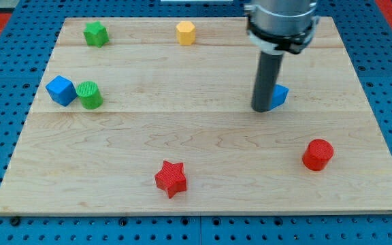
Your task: Push the green circle to the bottom left
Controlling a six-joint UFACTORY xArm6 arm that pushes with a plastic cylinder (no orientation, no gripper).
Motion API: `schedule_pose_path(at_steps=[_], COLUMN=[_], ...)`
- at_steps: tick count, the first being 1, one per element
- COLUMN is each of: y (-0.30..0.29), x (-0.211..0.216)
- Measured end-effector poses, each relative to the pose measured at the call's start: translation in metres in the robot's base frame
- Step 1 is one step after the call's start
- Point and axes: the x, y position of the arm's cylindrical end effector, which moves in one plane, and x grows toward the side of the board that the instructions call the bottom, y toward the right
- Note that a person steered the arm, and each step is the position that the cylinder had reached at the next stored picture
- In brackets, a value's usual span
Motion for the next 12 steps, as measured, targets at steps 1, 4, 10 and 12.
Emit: schedule_pose_path(at_steps=[1,4,10,12], y=[0.037,-0.157,-0.335,-0.389], x=[0.000,-0.088,0.067,0.059])
